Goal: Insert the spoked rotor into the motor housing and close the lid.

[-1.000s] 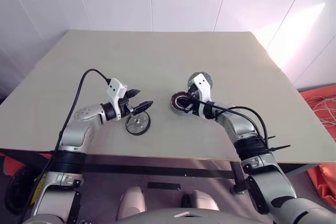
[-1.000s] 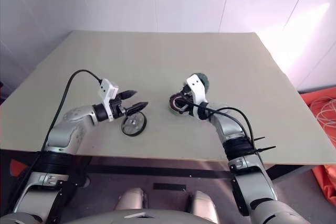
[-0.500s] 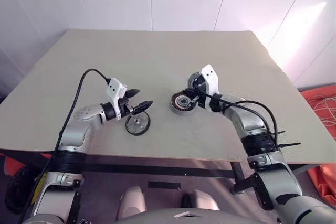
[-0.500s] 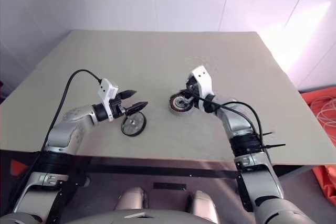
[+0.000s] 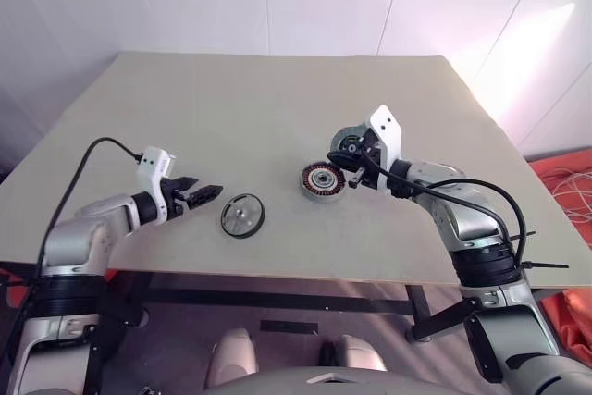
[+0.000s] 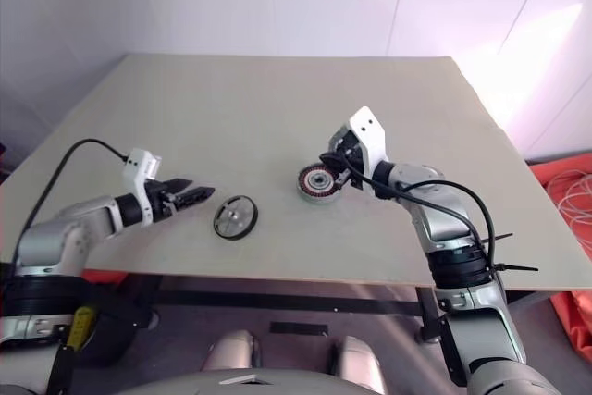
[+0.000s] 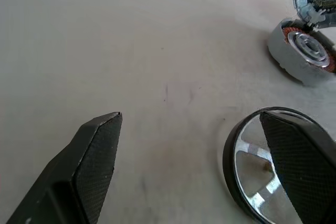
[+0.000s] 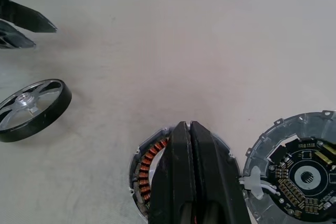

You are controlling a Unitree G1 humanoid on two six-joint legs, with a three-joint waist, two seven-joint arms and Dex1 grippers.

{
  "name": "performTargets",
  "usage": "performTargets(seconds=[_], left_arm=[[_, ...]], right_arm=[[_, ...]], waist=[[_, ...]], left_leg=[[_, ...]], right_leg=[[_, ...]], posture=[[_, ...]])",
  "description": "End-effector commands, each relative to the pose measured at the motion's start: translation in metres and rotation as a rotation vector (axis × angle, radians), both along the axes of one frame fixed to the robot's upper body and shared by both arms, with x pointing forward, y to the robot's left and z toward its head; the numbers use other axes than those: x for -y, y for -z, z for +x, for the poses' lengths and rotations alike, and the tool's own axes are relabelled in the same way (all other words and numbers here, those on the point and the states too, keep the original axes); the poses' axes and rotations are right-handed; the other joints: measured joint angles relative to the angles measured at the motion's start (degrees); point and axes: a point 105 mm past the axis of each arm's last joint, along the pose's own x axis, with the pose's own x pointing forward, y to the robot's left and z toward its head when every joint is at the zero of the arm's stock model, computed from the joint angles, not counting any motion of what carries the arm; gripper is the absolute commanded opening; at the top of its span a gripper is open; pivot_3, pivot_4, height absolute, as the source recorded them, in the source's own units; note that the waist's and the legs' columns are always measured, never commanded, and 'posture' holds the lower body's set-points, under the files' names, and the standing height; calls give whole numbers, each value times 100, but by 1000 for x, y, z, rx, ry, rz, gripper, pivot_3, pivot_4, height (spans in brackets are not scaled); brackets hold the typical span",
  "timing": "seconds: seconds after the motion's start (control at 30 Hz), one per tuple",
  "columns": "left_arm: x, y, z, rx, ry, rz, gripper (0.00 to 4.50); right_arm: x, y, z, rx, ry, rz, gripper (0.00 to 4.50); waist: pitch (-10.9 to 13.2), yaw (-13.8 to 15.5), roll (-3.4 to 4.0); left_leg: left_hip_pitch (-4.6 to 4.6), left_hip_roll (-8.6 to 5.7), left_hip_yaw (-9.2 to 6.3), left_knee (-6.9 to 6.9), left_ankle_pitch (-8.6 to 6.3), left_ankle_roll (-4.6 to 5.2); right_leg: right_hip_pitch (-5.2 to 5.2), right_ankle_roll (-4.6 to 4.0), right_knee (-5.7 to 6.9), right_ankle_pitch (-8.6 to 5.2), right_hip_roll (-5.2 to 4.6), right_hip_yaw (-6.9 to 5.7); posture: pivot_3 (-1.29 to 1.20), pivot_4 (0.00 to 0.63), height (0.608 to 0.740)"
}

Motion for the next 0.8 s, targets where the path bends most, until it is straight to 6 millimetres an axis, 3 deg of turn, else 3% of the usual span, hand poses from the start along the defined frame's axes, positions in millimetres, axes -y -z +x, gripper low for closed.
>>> performTargets(seconds=[0.03, 0.23, 0.53, 0.8], left_arm=[[10, -19, -11, -2, 68, -74, 4500], [16, -15, -25, -70, 111, -136, 4500], [11, 12, -43, -178, 110, -65, 4500], [34, 22, -53, -235, 156, -112, 4500]], right_arm=[[2, -21, -2, 66, -7, 24, 22], [4, -21, -3, 66, -4, 20, 22], [8, -21, -3, 65, 17, 19, 22], [6, -21, -2, 63, 19, 24, 22]], waist=[[0, 5, 0], [0, -20, 0], [0, -18, 0], [0, -15, 0]], left_leg=[[0, -1, 0, 0, 0, 0], [3, 4, 0, 0, 0, 0], [4, 3, -1, 0, -1, 1], [6, 2, -1, 0, 0, 0]], right_leg=[[2, 0, -1, 0, -1, 0], [2, -1, 1, 0, 2, 0], [3, 1, -3, -1, 2, 0], [6, 1, -3, -1, 2, 1]], posture=[[0, 0, 740], [0, 0, 740], [0, 0, 740], [0, 0, 740]])
